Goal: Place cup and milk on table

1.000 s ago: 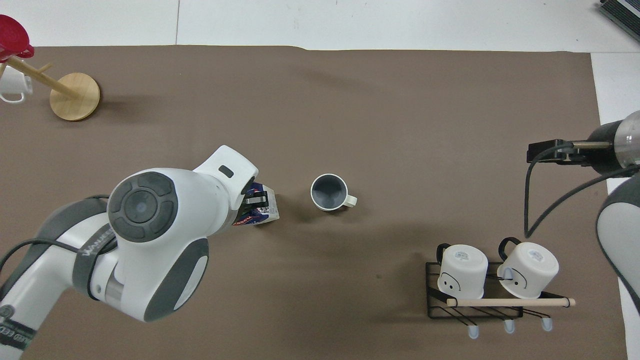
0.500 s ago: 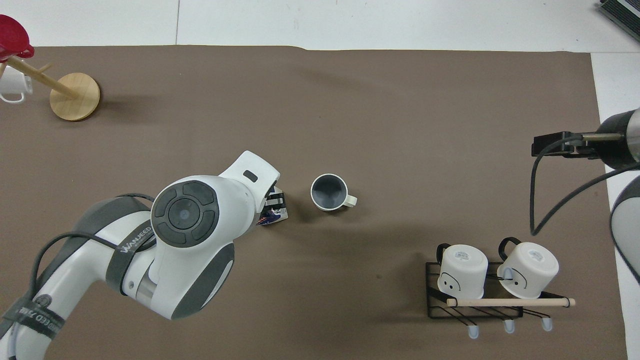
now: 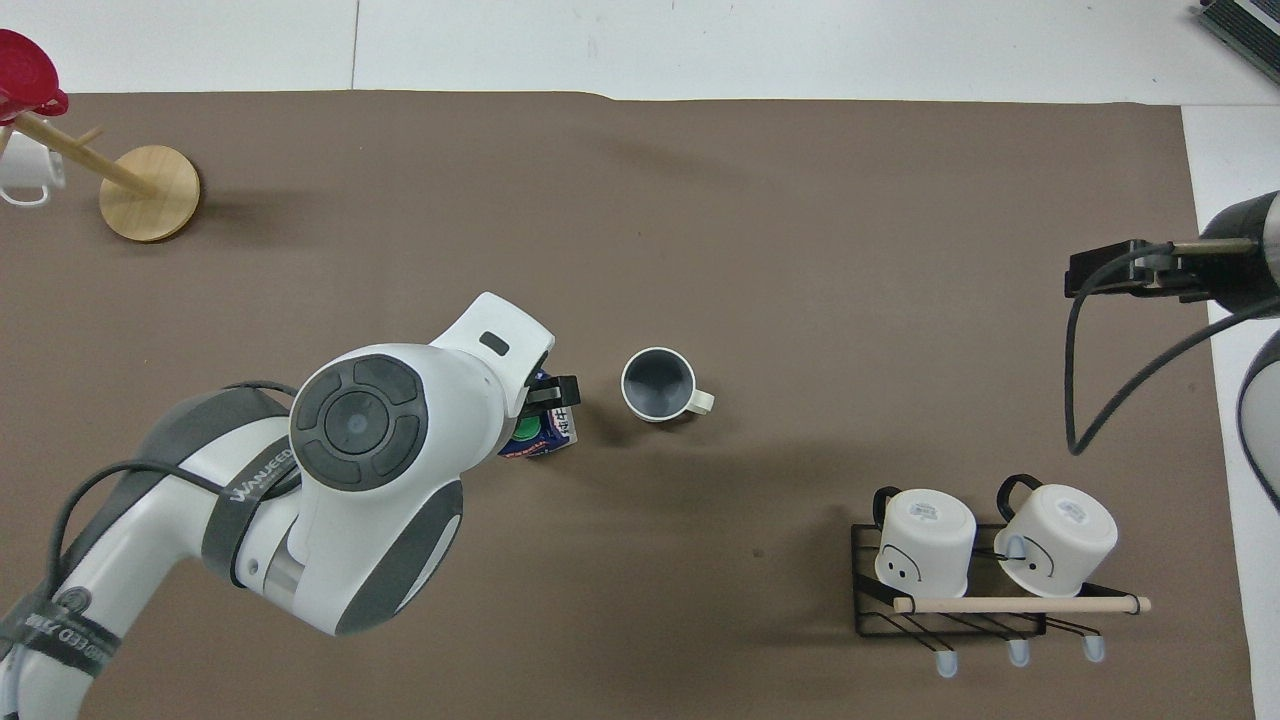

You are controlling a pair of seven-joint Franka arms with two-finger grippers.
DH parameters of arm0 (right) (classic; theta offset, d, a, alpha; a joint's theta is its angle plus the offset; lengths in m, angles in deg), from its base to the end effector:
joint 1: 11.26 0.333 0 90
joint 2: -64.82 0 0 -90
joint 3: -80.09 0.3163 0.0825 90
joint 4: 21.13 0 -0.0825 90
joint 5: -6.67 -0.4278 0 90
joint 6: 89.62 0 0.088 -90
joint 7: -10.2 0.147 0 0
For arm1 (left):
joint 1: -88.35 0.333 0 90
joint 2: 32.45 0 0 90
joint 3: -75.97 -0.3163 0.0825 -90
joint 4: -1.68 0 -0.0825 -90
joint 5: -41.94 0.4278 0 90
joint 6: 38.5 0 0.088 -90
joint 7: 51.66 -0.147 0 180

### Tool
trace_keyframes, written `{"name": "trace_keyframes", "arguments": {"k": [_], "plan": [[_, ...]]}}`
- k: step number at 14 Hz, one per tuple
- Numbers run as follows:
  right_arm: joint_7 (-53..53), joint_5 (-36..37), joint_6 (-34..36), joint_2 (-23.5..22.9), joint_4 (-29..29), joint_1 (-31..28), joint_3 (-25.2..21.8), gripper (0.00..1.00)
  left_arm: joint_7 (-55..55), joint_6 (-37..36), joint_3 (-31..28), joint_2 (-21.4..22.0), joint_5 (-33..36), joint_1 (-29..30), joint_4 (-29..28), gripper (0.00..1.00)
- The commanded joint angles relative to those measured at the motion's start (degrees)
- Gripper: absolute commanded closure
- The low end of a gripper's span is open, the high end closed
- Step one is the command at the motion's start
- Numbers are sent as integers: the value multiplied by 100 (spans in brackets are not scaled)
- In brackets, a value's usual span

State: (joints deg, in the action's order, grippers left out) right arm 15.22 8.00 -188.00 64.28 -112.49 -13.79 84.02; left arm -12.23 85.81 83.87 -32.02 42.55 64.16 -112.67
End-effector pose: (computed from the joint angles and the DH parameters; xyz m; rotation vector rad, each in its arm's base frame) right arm 0.6197 0.0119 0.5807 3.1189 -0.0954 0.1784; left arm 0.5237 -0.3276 0.4231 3.0295 0.1863 0.2330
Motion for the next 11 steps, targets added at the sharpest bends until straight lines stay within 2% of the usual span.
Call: {"name": "trace_keyframes", "arguments": {"k": [1, 3, 5, 11], "plan": [[-98, -89, 56, -69, 93, -45, 28, 0, -390, -896, -52, 177, 115, 203, 455, 0], [-81, -89, 47, -69, 92, -63, 28, 0, -918, -1601, -52, 239, 71, 554, 825, 0], [-63, -89, 47, -69, 92, -63, 28, 0, -1357, -1988, -52, 317, 62, 827, 1063, 0], [-89, -89, 91, -69, 84, -107, 19, 0, -2974, -3060, -87, 827, -157, 2056, 1432, 0]]}}
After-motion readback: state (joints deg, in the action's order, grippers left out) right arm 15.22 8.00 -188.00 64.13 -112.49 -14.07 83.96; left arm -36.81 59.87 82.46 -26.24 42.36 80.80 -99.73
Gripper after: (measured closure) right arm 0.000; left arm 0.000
